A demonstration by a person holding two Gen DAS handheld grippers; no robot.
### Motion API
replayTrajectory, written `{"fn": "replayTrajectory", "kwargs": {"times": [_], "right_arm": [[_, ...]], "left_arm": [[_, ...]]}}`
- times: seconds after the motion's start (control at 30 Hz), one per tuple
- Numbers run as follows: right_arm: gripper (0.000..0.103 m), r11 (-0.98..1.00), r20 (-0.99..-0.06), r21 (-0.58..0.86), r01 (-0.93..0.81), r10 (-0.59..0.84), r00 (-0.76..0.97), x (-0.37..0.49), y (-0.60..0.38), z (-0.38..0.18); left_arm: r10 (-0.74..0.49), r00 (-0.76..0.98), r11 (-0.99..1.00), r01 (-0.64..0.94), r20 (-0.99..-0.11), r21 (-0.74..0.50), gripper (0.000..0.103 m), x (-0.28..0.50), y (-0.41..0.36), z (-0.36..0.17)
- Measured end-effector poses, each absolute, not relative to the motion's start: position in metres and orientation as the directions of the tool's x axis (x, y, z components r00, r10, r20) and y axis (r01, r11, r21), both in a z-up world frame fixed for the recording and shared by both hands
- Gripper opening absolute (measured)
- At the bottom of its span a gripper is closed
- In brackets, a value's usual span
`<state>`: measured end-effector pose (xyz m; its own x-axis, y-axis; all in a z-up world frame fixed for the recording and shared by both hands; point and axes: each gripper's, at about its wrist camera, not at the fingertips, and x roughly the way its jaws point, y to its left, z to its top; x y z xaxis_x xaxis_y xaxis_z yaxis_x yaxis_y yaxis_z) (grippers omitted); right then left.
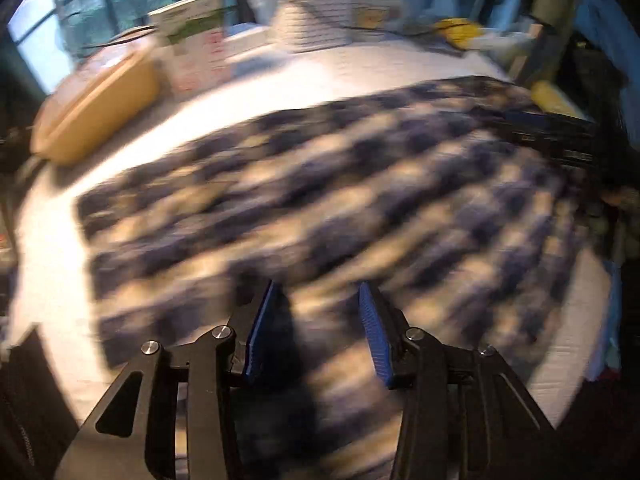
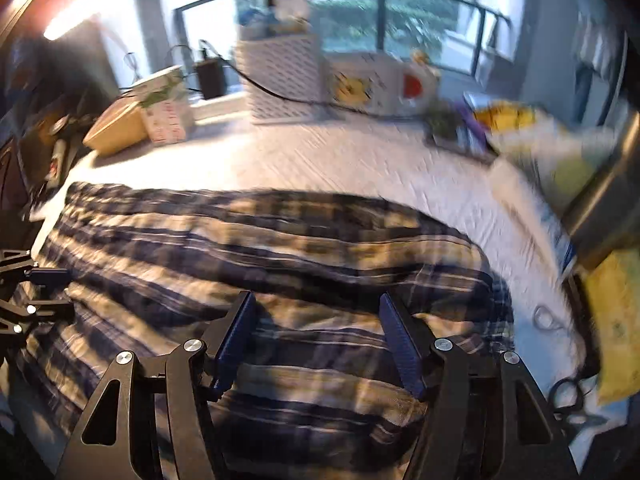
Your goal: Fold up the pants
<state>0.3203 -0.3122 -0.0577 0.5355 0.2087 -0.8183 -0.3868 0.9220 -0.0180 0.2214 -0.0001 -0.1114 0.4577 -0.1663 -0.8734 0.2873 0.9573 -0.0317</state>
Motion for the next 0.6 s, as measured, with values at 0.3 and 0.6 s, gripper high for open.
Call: {"fn": "replayTrajectory", "kwargs": {"times": [0.3, 0.6], "right_arm": [[0.066, 0.963, -0.767, 0.007, -0.269, 0.178, 0.617, 0.317, -0.351, -0.034], [0.066, 0.963, -0.747, 0.017, -0.269, 0.191, 0.636, 0.268, -0.366, -0.019]], "left_arm": [[0.063, 0.485, 0.986, 0.106, -0.872, 0.13, 0.056, 0.246, 0.078, -0.102], [-0.106, 0.577, 0.984, 0.178, -0.81, -0.003, 0.056, 0.192, 0.06, -0.063]]}}
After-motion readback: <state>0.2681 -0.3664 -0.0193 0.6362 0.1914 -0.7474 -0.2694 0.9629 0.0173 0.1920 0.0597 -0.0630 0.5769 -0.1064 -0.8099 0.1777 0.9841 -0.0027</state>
